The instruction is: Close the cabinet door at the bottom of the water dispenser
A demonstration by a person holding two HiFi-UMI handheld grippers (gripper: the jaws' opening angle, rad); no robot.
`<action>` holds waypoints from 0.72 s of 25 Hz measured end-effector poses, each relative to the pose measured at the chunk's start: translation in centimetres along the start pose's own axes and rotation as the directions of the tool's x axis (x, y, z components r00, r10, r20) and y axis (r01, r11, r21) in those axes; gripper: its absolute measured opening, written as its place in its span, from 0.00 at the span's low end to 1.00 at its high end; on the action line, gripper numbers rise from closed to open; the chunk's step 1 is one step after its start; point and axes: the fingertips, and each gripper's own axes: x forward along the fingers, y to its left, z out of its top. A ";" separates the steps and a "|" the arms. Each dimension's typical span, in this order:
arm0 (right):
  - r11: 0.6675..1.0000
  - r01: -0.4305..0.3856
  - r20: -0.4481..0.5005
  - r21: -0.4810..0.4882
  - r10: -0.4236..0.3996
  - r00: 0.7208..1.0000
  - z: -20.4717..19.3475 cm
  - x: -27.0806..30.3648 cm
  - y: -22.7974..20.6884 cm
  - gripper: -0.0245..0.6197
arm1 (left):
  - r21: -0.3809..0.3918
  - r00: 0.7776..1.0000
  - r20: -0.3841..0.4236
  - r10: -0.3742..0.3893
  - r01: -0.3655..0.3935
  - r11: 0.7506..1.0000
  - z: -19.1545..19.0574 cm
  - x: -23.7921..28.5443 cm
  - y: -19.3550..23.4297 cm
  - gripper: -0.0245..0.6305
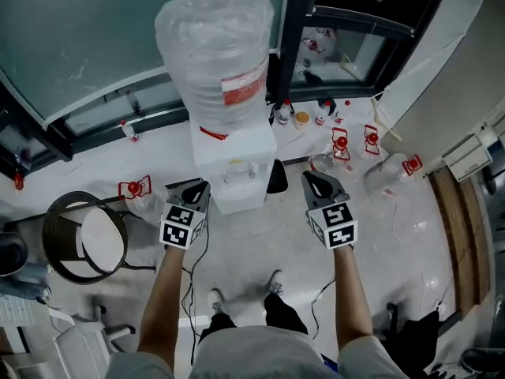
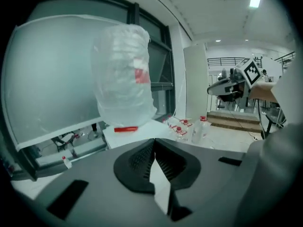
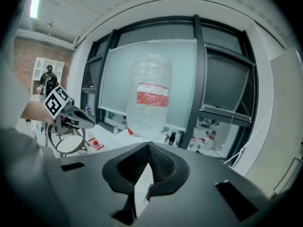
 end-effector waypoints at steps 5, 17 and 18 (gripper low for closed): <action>0.996 -0.012 0.094 -0.091 0.020 0.995 7.7 -1.1 2.1 0.08 | 0.037 0.989 0.135 0.058 -0.064 0.997 6.8 -7.6 4.0 0.07; 0.969 -0.054 0.275 -0.241 0.121 0.954 20.5 -2.7 7.7 0.08 | 0.109 0.920 0.361 0.151 -0.202 0.973 16.5 -18.7 8.2 0.07; 0.967 -0.054 0.287 -0.249 0.127 0.950 21.3 -3.0 7.9 0.08 | 0.112 0.911 0.381 0.156 -0.213 0.971 17.3 -19.4 8.3 0.07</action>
